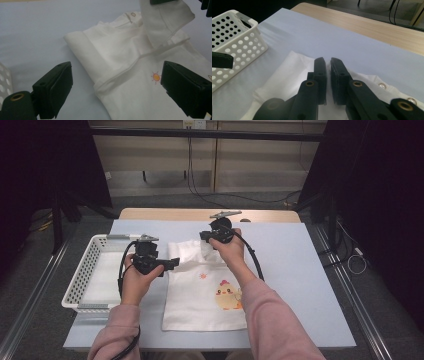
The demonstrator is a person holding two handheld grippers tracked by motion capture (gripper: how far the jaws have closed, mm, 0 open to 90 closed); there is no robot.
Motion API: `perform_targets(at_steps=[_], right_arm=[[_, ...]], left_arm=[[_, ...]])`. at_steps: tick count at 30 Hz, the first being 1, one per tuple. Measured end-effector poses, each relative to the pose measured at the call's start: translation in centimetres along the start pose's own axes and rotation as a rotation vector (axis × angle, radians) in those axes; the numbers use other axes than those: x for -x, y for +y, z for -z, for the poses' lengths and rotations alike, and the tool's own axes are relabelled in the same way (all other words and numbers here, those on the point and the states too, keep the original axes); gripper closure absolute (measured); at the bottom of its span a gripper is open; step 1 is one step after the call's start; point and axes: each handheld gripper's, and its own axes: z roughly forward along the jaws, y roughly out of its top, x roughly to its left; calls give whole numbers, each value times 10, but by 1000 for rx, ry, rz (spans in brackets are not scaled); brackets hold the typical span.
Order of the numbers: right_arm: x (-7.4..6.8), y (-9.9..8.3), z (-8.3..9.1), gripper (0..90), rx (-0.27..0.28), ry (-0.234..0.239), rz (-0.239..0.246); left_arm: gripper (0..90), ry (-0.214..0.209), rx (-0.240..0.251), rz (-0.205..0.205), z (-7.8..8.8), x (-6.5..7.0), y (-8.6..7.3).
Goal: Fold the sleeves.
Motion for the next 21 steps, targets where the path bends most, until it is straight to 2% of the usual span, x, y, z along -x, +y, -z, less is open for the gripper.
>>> perform_targets(at_steps=[9,21], right_arm=[[1,2,5,774,20,11,4],[2,4,13,627,33,2,19]], left_arm=[[109,2,-5,-2,-1,0,0],[108,4,-7,-1,-1,0,-1]])
